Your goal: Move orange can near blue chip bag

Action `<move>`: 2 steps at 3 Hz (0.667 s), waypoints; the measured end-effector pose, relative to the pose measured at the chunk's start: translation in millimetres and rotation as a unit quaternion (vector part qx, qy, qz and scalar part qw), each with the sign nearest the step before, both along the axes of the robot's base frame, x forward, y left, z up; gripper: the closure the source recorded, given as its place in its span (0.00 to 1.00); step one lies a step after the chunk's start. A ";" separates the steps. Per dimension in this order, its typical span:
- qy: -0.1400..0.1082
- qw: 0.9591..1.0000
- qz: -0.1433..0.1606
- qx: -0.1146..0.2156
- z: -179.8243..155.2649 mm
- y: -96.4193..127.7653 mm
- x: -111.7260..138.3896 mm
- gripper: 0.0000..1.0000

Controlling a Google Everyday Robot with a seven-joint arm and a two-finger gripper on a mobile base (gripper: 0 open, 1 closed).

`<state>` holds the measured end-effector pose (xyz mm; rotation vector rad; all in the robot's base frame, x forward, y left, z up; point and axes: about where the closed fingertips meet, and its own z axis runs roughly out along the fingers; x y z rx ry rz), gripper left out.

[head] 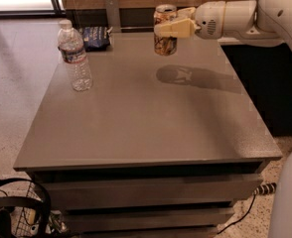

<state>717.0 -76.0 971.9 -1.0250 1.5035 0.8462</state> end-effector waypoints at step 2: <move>-0.057 0.995 -0.052 0.057 15.4 15.8 38.6 1.00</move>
Offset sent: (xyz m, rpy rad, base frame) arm 0.0468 0.0118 0.0232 0.1892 -0.2057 -0.1558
